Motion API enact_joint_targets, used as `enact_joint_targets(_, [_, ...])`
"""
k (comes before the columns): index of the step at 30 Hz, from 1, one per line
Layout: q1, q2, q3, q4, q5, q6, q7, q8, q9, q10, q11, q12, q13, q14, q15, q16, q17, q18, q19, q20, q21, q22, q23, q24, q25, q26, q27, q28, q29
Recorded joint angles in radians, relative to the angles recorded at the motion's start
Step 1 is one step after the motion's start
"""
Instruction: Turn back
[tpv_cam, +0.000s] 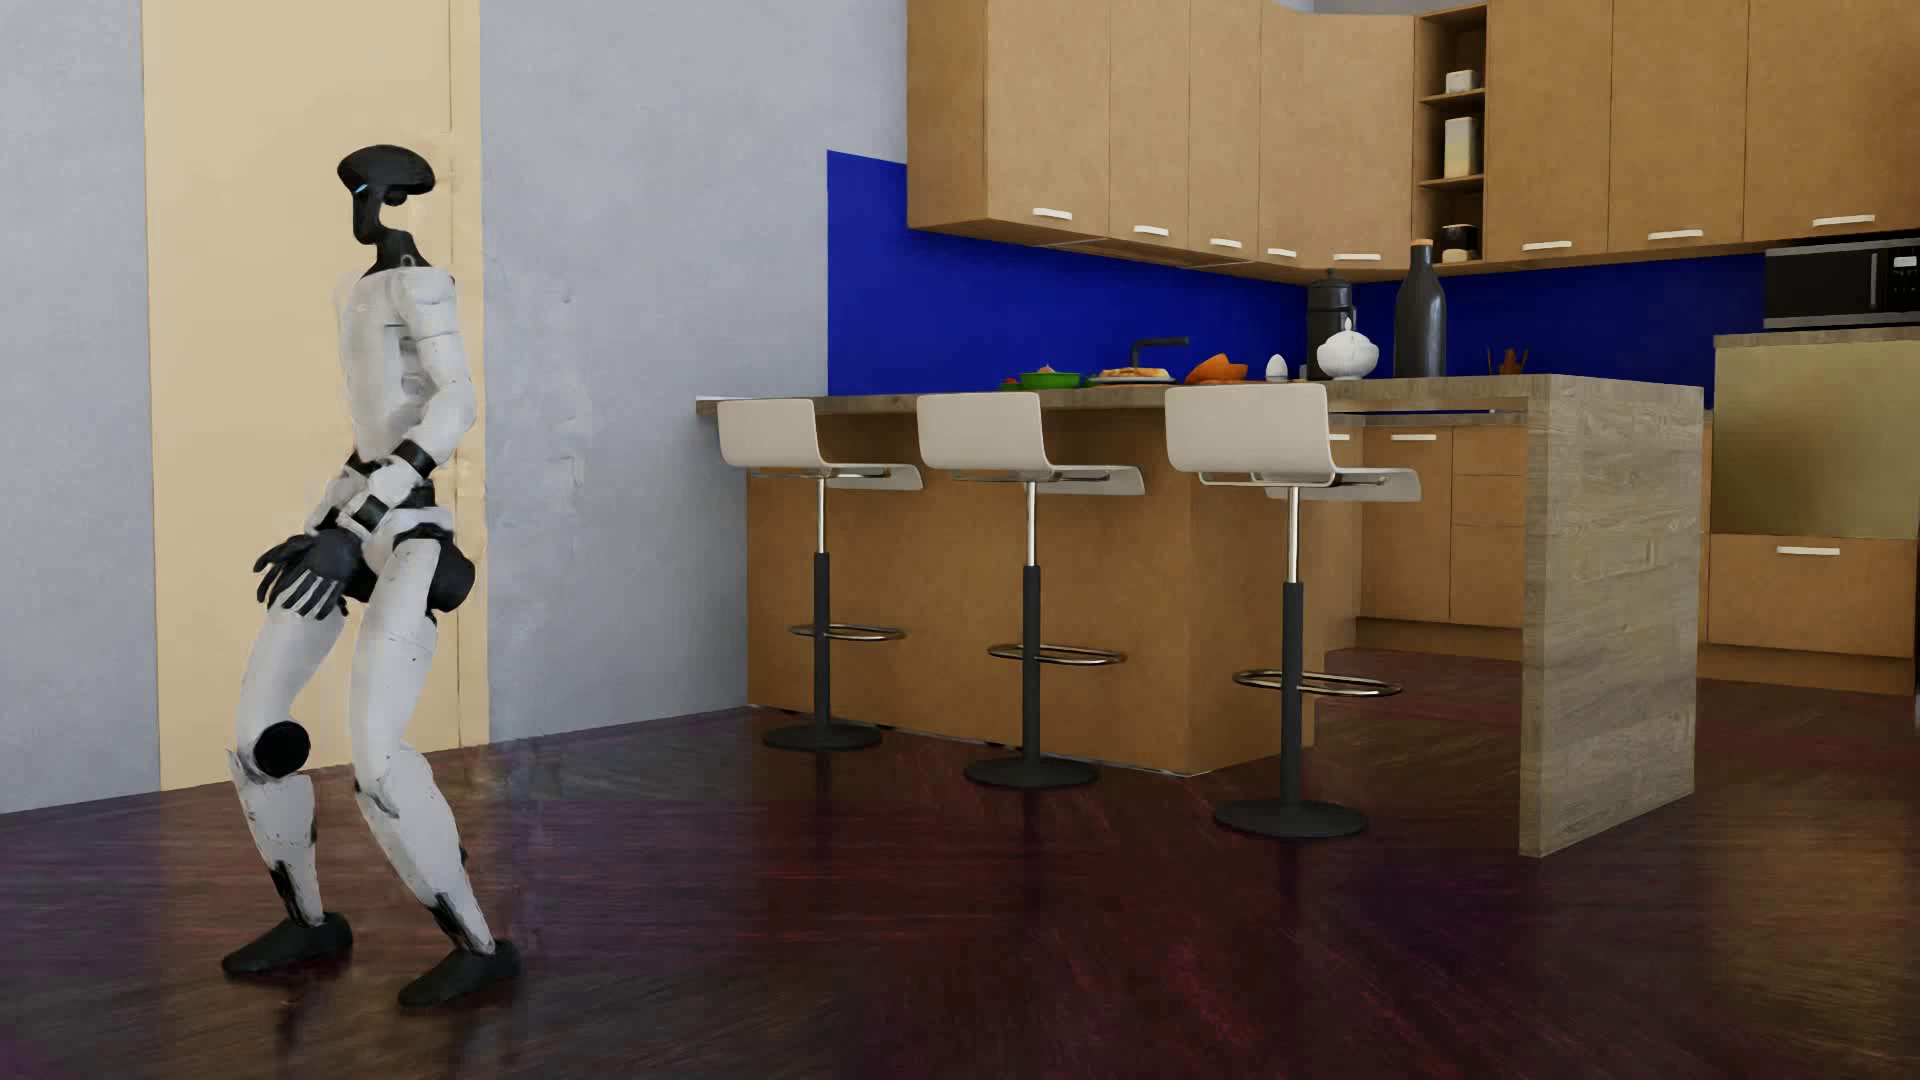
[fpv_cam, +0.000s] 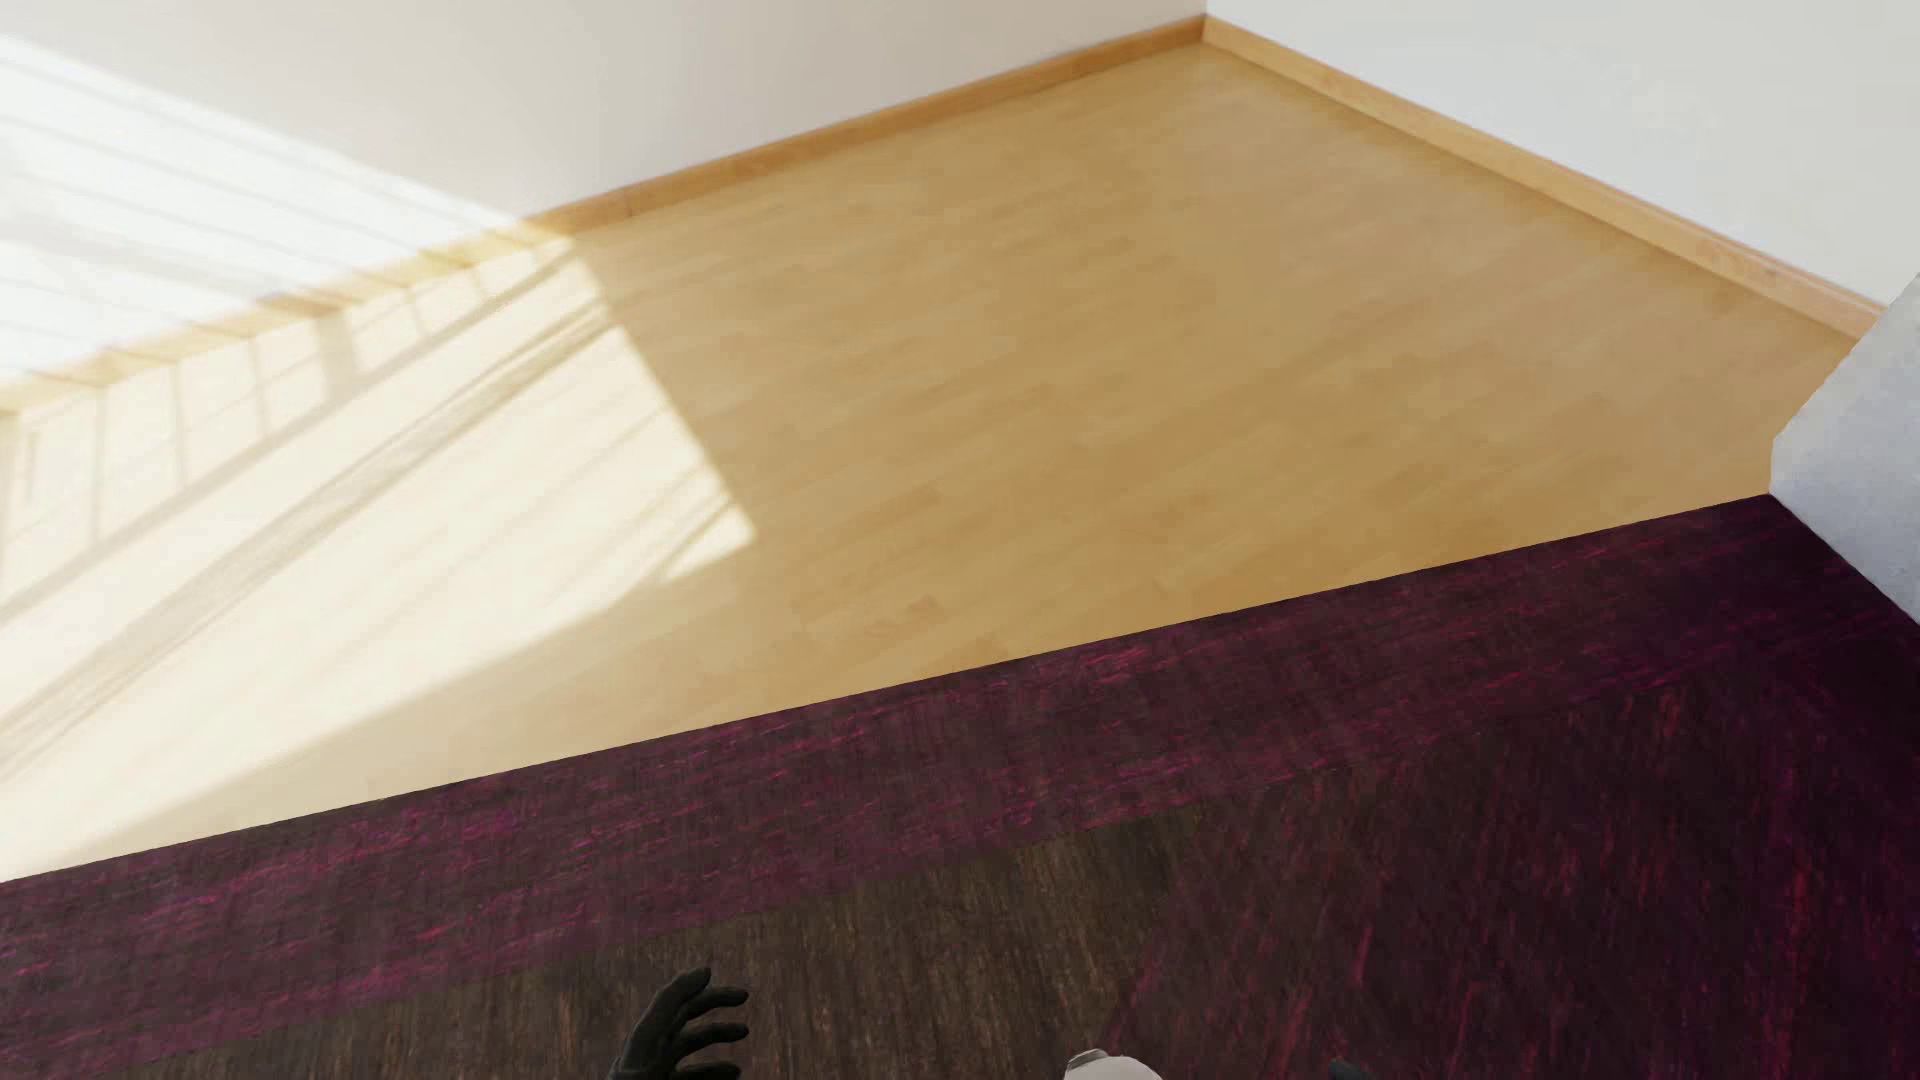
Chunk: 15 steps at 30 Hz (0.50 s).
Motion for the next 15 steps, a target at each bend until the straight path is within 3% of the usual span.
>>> enact_joint_targets(3, [0.038,0.023,-0.052,0.014,0.030,-0.028,0.011,0.008,-0.013,-0.046,-0.088,-0.017,0.028,-0.004,0.054,0.020,0.001,0.003,-0.003,0.001,-0.011,0.018,-0.013,0.038,0.009,-0.112,-0.005,0.025,0.039])
enact_joint_targets(5, [0.056,0.013,-0.029,0.021,-0.017,-0.061,0.035,-0.047,0.002,-0.014,-0.058,-0.019,0.016,-0.019,0.031,0.029,-0.022,0.009,-0.001,0.005,-0.018,0.004,0.002,0.042,0.034,-0.180,0.003,0.037,0.036])
enact_joint_targets(7, [-0.058,-0.015,0.044,0.017,0.013,-0.059,-0.041,-0.028,0.034,0.240,-0.016,-0.013,-0.013,0.032,0.039,0.027,-0.037,0.095,-0.003,-0.039,0.002,0.012,0.008,0.033,0.029,-0.199,-0.016,0.037,-0.005])
enact_joint_targets(8, [-0.090,-0.014,0.065,-0.012,0.031,-0.048,-0.094,-0.005,0.039,0.304,-0.027,0.021,-0.007,0.073,0.048,0.023,-0.038,0.173,0.002,-0.035,0.012,0.017,0.003,0.024,0.016,-0.180,-0.046,0.018,-0.038])
enact_joint_targets(9, [-0.083,-0.025,0.056,-0.046,0.048,-0.029,-0.130,0.022,0.015,0.237,-0.061,0.085,0.011,0.017,0.070,0.045,-0.040,0.246,0.011,-0.017,0.015,0.032,-0.005,0.015,0.009,-0.153,-0.076,-0.018,-0.071])
enact_joint_targets(10, [-0.001,-0.019,0.022,-0.047,0.066,-0.003,-0.149,0.029,0.006,0.070,-0.086,0.112,0.031,-0.093,0.063,0.052,-0.024,0.146,0.015,0.023,0.011,0.096,-0.011,-0.003,0.013,-0.124,-0.090,-0.049,-0.102])
enact_joint_targets(11, [0.064,-0.029,-0.015,-0.059,0.029,-0.031,-0.113,-0.007,0.014,-0.016,0.004,0.108,0.035,-0.074,-0.049,0.077,0.011,0.019,0.019,0.040,0.004,0.109,-0.025,-0.019,0.027,-0.082,-0.075,-0.059,-0.121])
enact_joint_targets(12, [0.044,-0.036,0.000,-0.055,0.007,-0.039,-0.068,-0.058,0.025,0.044,0.039,0.064,0.014,-0.076,-0.093,0.084,-0.004,0.048,0.020,0.045,0.004,0.027,-0.006,-0.022,0.043,-0.031,-0.053,-0.054,-0.117])
enact_joint_targets(13, [0.022,-0.040,0.020,-0.039,0.026,-0.023,-0.055,-0.047,0.032,0.108,0.034,0.001,0.034,-0.084,-0.057,0.048,-0.020,0.023,-0.007,0.018,-0.021,0.045,-0.008,-0.004,0.052,-0.015,-0.046,-0.041,-0.099])
enact_joint_targets(14, [0.003,-0.044,0.030,-0.038,0.022,-0.033,-0.031,-0.038,0.041,0.186,0.049,-0.018,0.033,-0.068,-0.034,0.031,-0.012,0.072,-0.037,-0.033,-0.032,0.038,0.023,0.027,0.053,-0.017,-0.046,-0.026,-0.083])
enact_joint_targets(15, [-0.073,-0.043,0.042,-0.032,0.035,-0.035,-0.038,-0.020,0.045,0.335,0.035,-0.023,0.025,0.029,0.019,0.038,-0.017,0.084,-0.014,-0.057,-0.015,0.046,0.034,0.055,0.047,-0.033,-0.042,-0.025,-0.072])
